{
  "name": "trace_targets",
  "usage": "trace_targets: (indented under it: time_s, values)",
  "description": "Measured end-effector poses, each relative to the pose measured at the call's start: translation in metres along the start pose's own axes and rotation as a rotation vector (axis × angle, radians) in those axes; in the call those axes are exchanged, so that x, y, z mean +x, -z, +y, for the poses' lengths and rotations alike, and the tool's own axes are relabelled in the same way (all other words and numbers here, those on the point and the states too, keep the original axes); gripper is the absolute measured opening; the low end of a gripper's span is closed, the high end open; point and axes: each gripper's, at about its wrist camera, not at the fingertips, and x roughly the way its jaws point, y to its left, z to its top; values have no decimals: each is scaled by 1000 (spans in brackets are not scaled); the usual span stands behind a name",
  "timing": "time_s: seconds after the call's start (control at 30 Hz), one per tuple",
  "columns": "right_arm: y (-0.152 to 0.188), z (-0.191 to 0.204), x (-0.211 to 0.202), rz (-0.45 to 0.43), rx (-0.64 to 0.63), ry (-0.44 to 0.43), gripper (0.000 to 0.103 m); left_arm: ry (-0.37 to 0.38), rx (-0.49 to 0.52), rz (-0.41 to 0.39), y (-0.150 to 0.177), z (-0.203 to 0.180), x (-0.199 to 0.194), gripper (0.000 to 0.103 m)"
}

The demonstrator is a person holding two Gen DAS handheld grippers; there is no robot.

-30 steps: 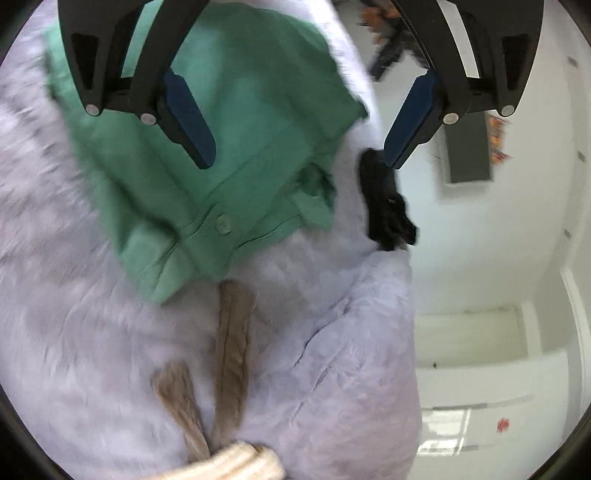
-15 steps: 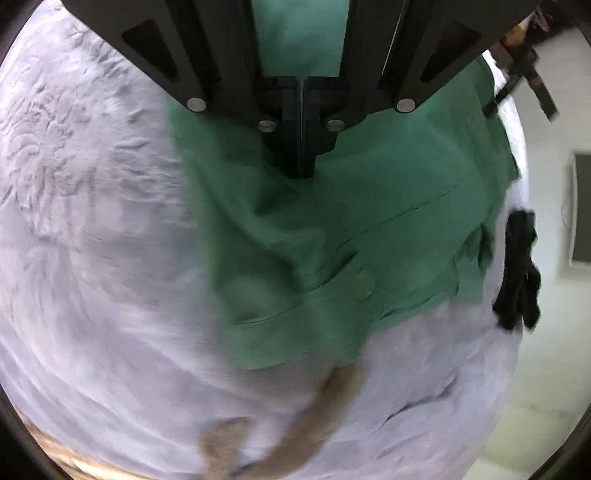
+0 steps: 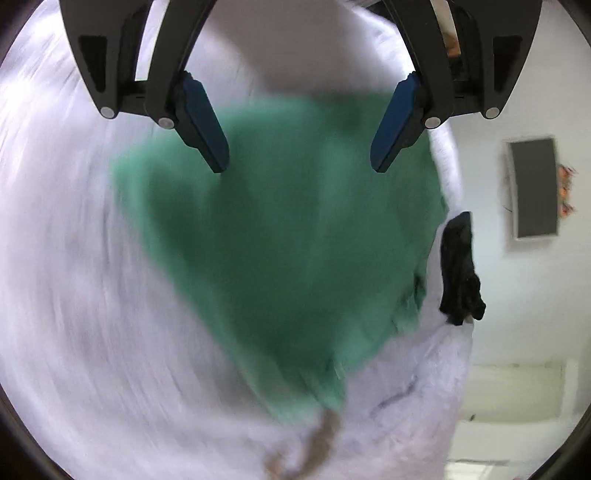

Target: Fold large clothes

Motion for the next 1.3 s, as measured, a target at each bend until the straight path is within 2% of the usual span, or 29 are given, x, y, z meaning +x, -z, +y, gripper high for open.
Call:
trace_targets:
  time_s: [0.07, 0.13, 0.2, 0.23, 0.27, 0.3, 0.33, 0.37, 0.43, 0.53, 0.6, 0.67, 0.77, 0.83, 0.93, 1.07, 1.3]
  values:
    - [22, -21, 4, 26, 88, -14, 82, 25, -17, 15, 8, 1, 7, 89]
    - [34, -38, 7, 15, 159, 6, 82, 23, -20, 13, 9, -3, 12, 89]
    - [30, -49, 10, -41, 209, -7, 82, 39, -22, -5, 6, -10, 13, 77]
    - [25, -52, 8, -76, 228, -25, 82, 55, -16, -9, 3, -13, 13, 53]
    - [18, -53, 5, -113, 239, -39, 78, 73, -7, -6, 0, -14, 14, 24]
    - [11, -53, 4, -144, 243, -43, 69, 84, 11, -1, -2, -19, 13, 16]
    - [5, -53, 2, -161, 248, -28, 29, 69, 32, -4, -4, -24, 12, 15]
    - [-1, -51, 2, -153, 253, 13, 9, 57, 70, -11, -4, -29, 10, 9]
    - [-7, -39, -4, -136, 212, 66, 6, 44, 152, -20, 4, -32, 4, 9]
    - [-3, -12, -11, -140, 61, 170, 6, 0, 175, -6, 12, -21, 8, 9]
    - [-4, -20, -8, -128, 54, 233, 6, -3, 143, 17, 11, -10, 20, 9]
    - [-10, -49, -3, -91, 98, 268, 6, 19, 117, 34, 12, -3, 30, 9]
    - [-17, -64, 12, -57, 151, 246, 6, 2, 148, 27, 13, -2, 24, 9]
    - [-15, -59, 11, -54, 110, 276, 6, -43, 177, 18, 16, -2, 20, 9]
    - [-10, -48, 4, -50, 60, 312, 7, -120, 165, 7, 20, 7, 10, 9]
    - [2, -42, -11, -47, 63, 307, 9, -140, 159, -3, 31, 9, -5, 9]
    - [27, -16, -6, -11, 15, 283, 10, -192, 234, 15, 50, -23, -13, 9]
